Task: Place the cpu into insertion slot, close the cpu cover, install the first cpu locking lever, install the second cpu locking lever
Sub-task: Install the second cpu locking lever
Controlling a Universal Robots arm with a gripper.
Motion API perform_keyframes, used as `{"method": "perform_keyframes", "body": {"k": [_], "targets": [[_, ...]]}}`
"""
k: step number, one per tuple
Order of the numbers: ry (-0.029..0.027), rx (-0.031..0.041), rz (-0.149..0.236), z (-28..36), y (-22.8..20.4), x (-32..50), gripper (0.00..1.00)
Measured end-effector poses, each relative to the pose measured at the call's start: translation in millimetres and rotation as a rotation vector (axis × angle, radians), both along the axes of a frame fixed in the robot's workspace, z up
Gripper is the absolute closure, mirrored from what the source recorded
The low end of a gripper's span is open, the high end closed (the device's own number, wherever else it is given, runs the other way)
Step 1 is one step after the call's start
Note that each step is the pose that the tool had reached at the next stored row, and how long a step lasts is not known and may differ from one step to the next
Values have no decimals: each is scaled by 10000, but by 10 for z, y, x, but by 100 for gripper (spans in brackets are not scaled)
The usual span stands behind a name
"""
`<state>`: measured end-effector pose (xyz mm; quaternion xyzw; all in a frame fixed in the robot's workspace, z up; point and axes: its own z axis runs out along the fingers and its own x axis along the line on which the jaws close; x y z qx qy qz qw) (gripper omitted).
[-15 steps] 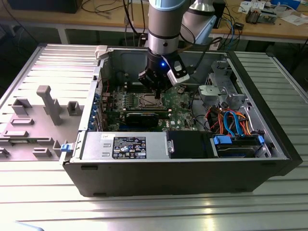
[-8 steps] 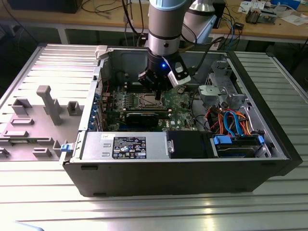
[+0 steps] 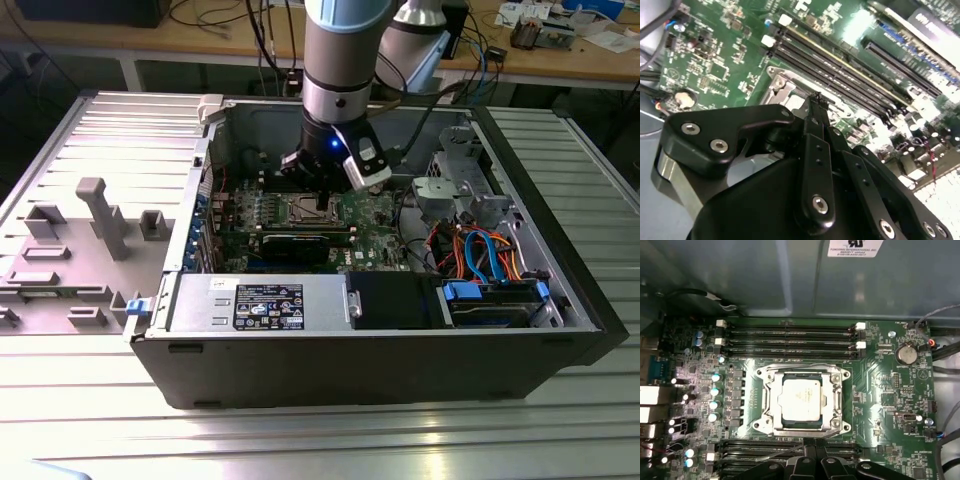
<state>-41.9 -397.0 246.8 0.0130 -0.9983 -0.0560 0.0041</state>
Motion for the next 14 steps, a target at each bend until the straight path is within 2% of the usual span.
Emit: {"method": "perform_keyframes", "body": {"k": [2,6,8,9,10,14], "targets": [[75,0,21,-15,-25,-5,89],[147,0,94,-55,-56,-20,89],[164,-1,167,-79,-65,-28,89],[183,-2,286,-127,-70,-76,89],[191,3,303,-142,-70,-109,89],[191,3,303,-143,-70,-109,89]]}}
